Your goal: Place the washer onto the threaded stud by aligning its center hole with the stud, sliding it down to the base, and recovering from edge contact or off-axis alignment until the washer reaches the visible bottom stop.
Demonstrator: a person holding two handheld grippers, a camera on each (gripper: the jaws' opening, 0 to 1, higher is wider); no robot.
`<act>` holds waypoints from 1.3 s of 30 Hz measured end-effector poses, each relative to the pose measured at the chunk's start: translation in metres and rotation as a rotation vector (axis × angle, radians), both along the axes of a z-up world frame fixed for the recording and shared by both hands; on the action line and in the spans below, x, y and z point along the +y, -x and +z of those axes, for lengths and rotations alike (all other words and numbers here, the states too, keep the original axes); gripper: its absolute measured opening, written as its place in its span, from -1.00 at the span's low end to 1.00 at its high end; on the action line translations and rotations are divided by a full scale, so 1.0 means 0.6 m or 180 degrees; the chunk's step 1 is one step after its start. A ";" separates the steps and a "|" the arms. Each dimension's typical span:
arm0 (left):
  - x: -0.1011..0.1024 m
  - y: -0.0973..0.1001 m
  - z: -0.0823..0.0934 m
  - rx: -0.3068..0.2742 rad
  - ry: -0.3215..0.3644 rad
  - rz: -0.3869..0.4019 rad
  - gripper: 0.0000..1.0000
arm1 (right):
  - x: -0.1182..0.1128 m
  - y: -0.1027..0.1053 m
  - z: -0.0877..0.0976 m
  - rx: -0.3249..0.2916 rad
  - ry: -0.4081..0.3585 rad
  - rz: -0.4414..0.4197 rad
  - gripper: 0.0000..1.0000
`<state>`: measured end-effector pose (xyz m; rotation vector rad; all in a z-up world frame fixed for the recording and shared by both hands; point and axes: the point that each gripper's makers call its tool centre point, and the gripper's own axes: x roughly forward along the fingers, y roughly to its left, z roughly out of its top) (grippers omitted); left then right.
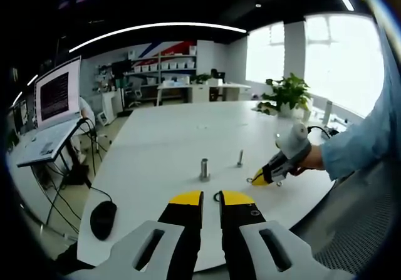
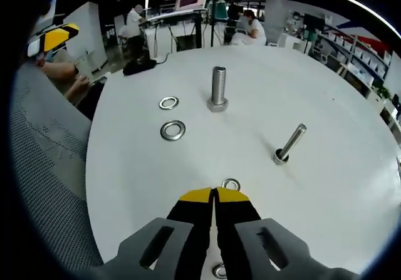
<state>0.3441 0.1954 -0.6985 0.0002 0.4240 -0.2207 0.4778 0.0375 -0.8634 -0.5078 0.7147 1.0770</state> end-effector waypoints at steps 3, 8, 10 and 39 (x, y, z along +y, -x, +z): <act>0.000 0.000 -0.001 0.0006 -0.0001 -0.0004 -0.84 | -0.005 -0.008 0.009 0.0000 -0.0050 -0.0070 -0.94; 0.000 0.000 -0.001 0.0008 -0.0003 -0.0007 -0.84 | -0.024 -0.016 0.012 0.0058 -0.0080 -0.0205 -0.80; 0.000 0.000 -0.001 0.0008 -0.0002 -0.0007 -0.84 | -0.031 -0.018 0.012 0.0060 -0.0059 -0.0222 -0.77; -0.001 0.000 -0.001 0.0010 -0.0003 -0.0021 -0.84 | -0.136 0.055 -0.019 0.0559 0.0671 -0.0128 -0.55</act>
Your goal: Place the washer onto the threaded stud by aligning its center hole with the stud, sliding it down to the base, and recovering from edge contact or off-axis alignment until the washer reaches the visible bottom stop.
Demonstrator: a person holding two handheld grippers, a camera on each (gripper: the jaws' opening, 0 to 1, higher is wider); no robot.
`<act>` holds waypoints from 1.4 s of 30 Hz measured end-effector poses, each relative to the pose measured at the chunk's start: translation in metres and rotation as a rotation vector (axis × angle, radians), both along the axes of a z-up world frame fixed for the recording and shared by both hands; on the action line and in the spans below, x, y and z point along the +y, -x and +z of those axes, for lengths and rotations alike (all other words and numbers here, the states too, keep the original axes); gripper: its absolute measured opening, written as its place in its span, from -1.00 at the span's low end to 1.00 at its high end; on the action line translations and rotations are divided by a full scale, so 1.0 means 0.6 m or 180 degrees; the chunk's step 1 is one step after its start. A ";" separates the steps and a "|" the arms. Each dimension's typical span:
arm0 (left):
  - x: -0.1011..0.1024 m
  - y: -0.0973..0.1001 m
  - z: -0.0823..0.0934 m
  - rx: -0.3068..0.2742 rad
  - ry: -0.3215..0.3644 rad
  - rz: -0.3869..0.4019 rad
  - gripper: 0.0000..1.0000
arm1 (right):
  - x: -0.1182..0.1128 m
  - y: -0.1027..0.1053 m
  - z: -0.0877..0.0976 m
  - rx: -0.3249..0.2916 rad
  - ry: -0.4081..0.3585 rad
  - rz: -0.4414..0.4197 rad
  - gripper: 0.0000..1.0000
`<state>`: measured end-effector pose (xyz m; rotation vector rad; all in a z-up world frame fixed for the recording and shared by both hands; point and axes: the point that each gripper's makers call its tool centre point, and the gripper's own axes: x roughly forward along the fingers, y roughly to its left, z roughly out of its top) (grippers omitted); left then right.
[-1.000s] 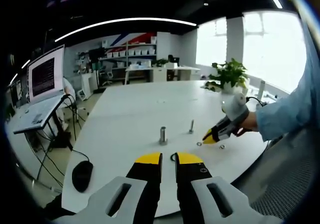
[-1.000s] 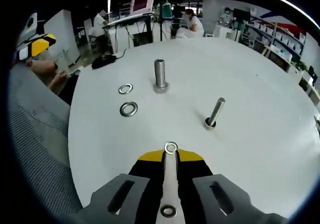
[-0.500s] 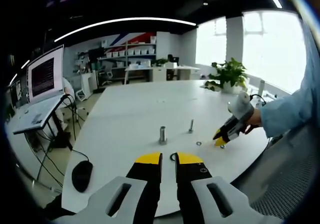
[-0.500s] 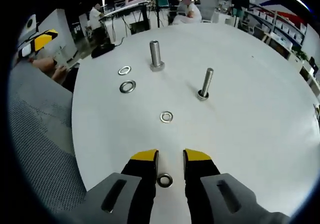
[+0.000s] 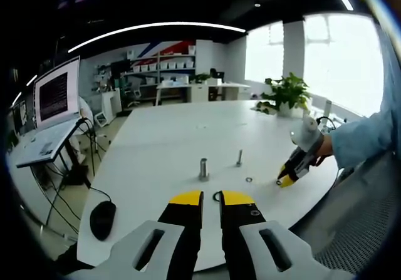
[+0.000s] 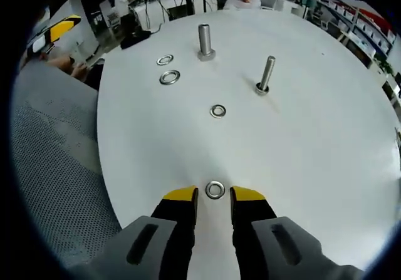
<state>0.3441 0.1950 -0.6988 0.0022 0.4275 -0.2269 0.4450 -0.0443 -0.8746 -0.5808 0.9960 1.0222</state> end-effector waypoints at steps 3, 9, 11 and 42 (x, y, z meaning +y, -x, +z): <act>0.000 0.000 0.000 -0.0003 0.0002 0.0003 -0.84 | -0.001 -0.002 -0.001 -0.0035 0.0047 0.0024 -0.60; 0.000 0.000 0.000 -0.0004 0.0002 0.0002 -0.84 | -0.001 -0.002 -0.001 -0.0126 0.0166 0.0165 -0.71; 0.000 0.000 0.001 -0.0006 0.0003 0.0001 -0.84 | -0.001 -0.006 -0.002 -0.0136 0.0144 0.0176 -0.71; -0.001 -0.001 0.000 -0.0001 0.0003 -0.0003 -0.84 | 0.036 -0.063 0.052 -0.0498 -0.0204 -0.0001 -0.72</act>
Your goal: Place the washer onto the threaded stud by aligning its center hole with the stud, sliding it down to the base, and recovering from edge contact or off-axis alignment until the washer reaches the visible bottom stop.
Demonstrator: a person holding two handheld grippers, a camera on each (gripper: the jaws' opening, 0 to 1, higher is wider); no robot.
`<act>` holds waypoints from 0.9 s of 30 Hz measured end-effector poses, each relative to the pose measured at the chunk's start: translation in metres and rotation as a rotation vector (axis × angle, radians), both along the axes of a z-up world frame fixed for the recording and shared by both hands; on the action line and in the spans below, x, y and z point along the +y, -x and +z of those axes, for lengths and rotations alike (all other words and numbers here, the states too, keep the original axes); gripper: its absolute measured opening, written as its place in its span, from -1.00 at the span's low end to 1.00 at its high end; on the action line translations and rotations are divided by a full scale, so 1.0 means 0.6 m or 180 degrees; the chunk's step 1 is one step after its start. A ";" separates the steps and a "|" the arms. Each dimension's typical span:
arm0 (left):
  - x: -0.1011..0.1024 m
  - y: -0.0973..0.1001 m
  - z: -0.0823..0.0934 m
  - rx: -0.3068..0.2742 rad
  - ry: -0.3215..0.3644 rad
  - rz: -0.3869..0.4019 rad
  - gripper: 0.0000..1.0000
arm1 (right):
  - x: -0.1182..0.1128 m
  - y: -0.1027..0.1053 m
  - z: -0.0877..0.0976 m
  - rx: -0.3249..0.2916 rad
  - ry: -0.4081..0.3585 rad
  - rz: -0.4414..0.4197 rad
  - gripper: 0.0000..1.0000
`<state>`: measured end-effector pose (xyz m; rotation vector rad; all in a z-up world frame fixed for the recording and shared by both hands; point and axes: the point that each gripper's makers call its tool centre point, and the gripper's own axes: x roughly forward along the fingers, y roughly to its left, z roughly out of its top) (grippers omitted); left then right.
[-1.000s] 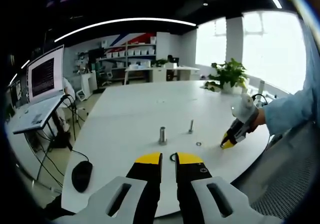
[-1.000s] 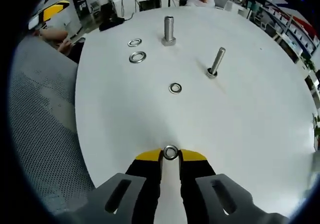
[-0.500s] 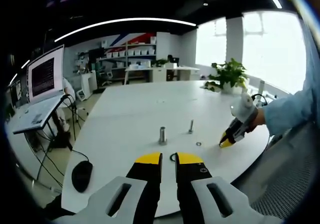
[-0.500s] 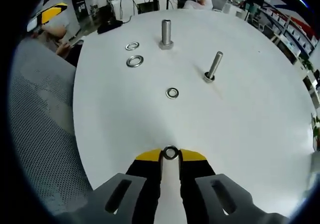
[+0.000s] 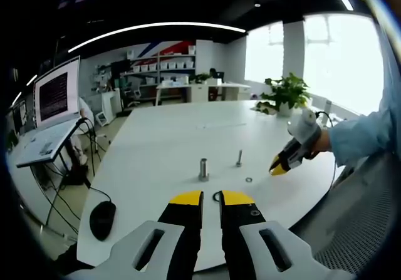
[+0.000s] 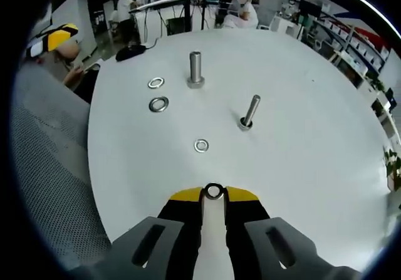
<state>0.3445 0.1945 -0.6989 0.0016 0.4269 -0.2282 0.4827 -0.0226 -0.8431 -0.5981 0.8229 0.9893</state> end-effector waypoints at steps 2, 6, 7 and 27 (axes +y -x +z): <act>0.000 0.000 0.000 -0.0003 0.0001 0.0000 -0.84 | 0.004 -0.008 0.007 -0.0055 -0.0020 0.0003 -0.72; 0.000 0.000 0.000 -0.0009 0.0003 -0.0002 -0.84 | 0.011 -0.023 0.017 -0.0116 -0.0042 0.0012 -0.72; 0.000 0.001 0.001 -0.0009 0.0003 -0.0003 -0.84 | 0.015 -0.028 0.021 -0.0139 -0.0066 0.0012 -0.72; -0.001 0.001 -0.001 0.0015 -0.0004 -0.0009 -0.84 | 0.062 -0.077 0.061 -0.0342 -0.0197 0.0068 -0.72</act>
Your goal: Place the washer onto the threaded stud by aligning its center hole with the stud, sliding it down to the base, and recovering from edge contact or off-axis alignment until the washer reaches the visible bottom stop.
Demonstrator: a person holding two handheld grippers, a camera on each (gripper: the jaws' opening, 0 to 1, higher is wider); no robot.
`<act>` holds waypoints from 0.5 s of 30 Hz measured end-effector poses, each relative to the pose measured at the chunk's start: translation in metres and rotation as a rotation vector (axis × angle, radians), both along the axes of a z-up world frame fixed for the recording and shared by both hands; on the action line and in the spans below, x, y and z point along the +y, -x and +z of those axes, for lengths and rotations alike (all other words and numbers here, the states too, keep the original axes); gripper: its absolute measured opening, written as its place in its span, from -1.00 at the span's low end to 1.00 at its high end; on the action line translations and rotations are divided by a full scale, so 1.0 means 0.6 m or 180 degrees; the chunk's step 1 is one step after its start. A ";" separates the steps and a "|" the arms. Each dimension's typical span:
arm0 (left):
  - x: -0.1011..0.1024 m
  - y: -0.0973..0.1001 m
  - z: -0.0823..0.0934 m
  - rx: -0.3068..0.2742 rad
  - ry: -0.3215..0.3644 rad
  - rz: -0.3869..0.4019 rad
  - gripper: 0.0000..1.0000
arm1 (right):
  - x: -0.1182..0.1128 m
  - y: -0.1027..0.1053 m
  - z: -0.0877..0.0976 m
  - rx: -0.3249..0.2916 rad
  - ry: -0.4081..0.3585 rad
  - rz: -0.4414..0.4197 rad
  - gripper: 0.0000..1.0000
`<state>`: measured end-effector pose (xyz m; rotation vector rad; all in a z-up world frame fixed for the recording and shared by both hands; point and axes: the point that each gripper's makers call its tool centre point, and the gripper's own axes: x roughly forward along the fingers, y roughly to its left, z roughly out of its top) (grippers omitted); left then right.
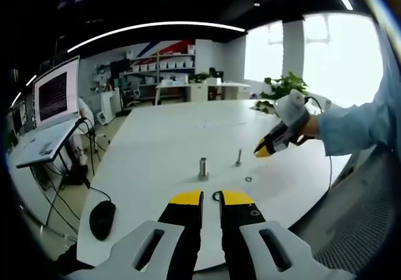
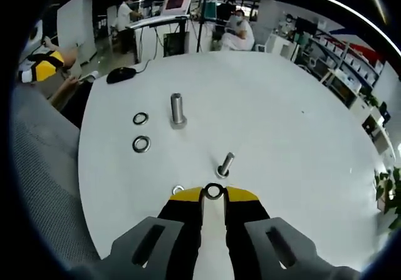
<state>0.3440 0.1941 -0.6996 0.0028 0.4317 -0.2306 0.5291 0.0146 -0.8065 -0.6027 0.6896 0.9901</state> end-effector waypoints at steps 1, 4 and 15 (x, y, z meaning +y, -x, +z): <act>0.000 0.000 0.000 0.0001 0.0000 0.0000 -0.84 | 0.003 -0.001 0.001 -0.0007 -0.0001 0.0009 -0.72; 0.000 0.000 0.000 0.0003 -0.0002 -0.0004 -0.84 | 0.013 -0.009 0.007 -0.0051 -0.0009 0.0036 -0.72; 0.000 0.000 0.000 -0.0001 0.0002 -0.0006 -0.84 | 0.034 -0.037 0.026 -0.0167 -0.0060 0.0016 -0.72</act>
